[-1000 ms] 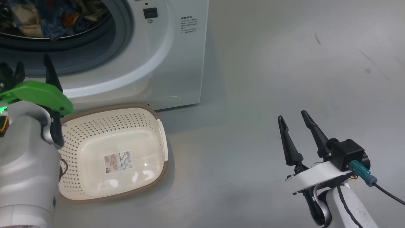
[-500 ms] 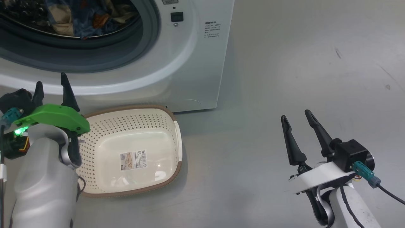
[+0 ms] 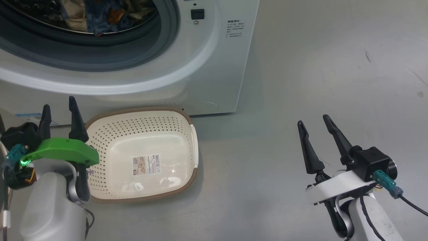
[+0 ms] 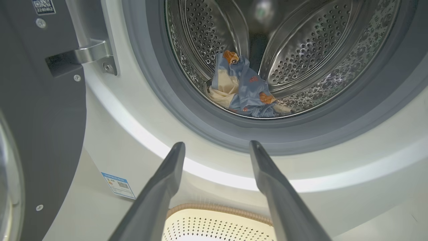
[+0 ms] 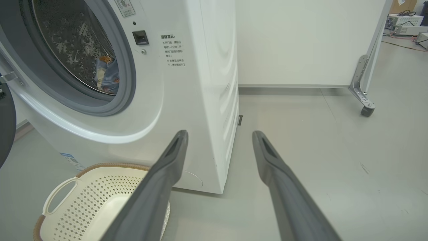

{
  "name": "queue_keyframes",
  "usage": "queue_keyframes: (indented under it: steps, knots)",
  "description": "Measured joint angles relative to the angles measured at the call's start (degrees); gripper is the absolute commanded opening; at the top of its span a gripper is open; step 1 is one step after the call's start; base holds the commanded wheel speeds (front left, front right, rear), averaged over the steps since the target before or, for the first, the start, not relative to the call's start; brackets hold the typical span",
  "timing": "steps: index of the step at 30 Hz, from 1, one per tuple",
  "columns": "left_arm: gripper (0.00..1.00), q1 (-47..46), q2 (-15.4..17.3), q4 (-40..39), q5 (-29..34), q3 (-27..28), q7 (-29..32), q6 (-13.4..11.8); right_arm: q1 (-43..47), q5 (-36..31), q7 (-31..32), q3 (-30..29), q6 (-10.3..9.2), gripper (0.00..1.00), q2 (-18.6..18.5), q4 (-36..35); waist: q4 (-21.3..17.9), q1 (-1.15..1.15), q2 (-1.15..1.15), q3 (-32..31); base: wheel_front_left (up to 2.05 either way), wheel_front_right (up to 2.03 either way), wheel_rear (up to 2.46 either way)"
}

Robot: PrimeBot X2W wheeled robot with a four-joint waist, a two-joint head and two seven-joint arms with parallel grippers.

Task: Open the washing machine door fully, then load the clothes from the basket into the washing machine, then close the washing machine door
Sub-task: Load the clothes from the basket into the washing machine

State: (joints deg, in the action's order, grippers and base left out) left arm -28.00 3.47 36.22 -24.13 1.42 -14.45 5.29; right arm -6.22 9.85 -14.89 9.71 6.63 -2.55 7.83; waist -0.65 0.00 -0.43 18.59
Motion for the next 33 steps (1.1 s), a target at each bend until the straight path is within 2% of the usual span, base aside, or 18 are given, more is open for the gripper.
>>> queue_keyframes:
  steps: [10,33]
  knots:
    - [1.0,7.63,-0.49,-8.81,1.43,0.67,0.0,0.79,-0.07,-0.34,0.0,-0.21,0.35,1.0,0.0,-0.22,0.65,0.0,0.0,0.18,0.0,0.0,0.0]
    - [1.0,15.58,-0.91,-20.13,2.44,1.65,0.0,1.05,-0.46,-0.48,0.0,-0.03,0.37,1.0,-0.03,-0.9,1.1,0.0,0.0,2.34,0.0,0.0,0.0]
